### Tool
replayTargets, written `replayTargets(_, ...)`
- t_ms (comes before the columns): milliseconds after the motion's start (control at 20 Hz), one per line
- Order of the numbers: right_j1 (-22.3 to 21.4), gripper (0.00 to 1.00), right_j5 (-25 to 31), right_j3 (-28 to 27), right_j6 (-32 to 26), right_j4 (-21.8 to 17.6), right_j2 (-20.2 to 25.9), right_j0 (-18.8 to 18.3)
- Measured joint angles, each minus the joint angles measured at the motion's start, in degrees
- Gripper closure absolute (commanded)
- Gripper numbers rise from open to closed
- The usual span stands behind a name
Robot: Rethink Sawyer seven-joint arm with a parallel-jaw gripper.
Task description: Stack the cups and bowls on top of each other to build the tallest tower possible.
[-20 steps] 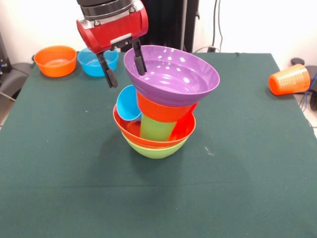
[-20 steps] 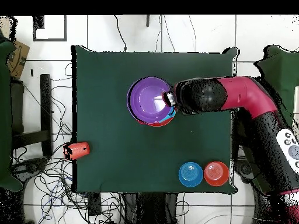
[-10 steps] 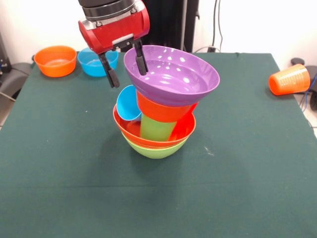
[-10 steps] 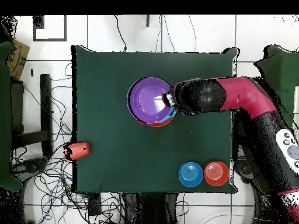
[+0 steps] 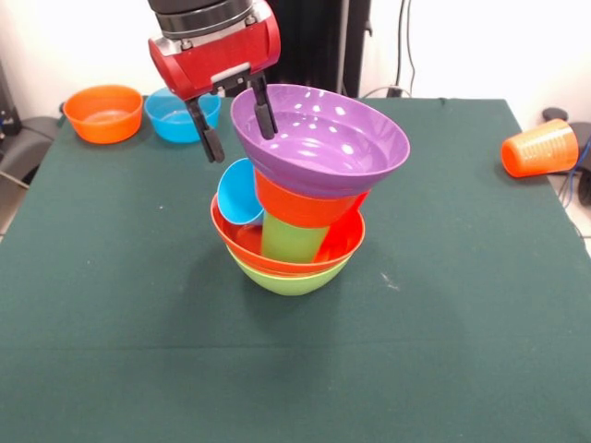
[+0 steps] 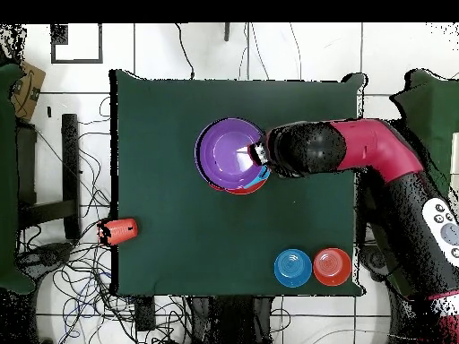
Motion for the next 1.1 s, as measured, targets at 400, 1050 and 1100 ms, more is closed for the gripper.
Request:
replayTargets(400,-0.6,0.00,0.0,0.4,0.0,0.4,0.0,-0.2)
replayTargets(1050,-3.9,0.00,0.4,2.1,0.0,2.7,0.2,-0.8)
replayTargets(1100,-4.4,0.00,0.6,2.2,0.0,3.2,0.2,-0.8)
